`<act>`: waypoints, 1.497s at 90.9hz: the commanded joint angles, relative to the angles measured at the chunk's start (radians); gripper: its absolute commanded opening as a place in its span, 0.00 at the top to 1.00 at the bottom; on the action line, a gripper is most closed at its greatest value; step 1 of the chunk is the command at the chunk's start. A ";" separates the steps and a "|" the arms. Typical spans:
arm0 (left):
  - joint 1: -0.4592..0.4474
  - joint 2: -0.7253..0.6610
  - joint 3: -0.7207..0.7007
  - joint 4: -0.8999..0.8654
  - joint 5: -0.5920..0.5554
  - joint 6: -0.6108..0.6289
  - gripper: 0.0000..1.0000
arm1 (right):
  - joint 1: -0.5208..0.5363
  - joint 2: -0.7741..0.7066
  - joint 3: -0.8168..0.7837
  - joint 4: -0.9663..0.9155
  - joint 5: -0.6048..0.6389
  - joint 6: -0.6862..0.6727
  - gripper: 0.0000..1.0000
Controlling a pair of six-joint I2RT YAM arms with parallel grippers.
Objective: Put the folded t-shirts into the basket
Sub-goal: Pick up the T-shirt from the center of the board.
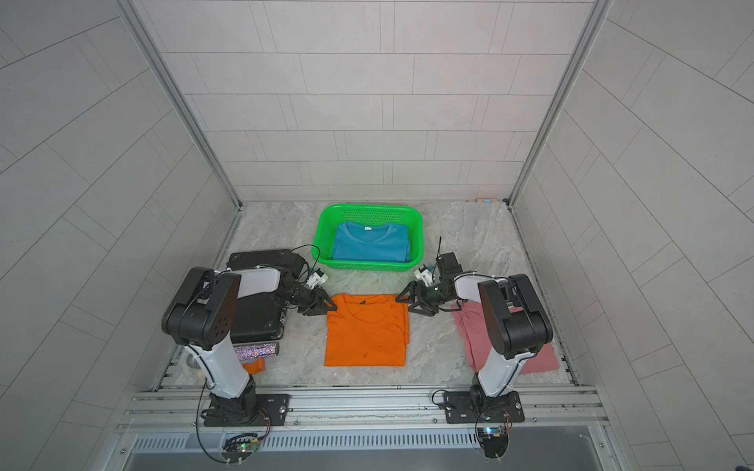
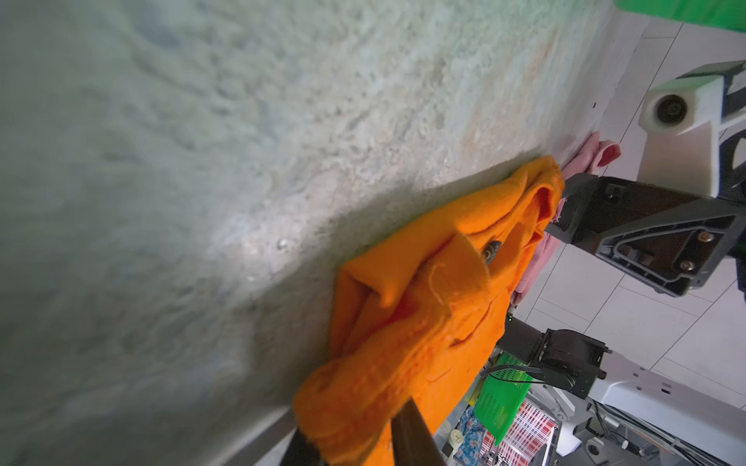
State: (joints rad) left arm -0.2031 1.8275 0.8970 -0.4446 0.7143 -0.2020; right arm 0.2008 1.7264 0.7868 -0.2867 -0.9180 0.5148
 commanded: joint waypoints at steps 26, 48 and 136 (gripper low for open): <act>0.000 0.093 0.062 -0.066 0.013 0.036 0.93 | 0.036 0.099 -0.038 0.062 0.101 0.019 0.51; 0.002 0.088 0.066 -0.082 0.016 0.045 1.00 | 0.046 0.105 -0.039 0.112 0.094 0.030 0.83; 0.001 -0.159 0.061 -0.132 0.024 0.148 1.00 | 0.091 -0.377 -0.068 0.111 0.158 -0.024 1.00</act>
State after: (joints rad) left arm -0.2031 1.7149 0.9581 -0.5491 0.7429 -0.0879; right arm 0.2905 1.3872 0.7162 -0.1551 -0.7799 0.5114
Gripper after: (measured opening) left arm 0.059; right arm 0.068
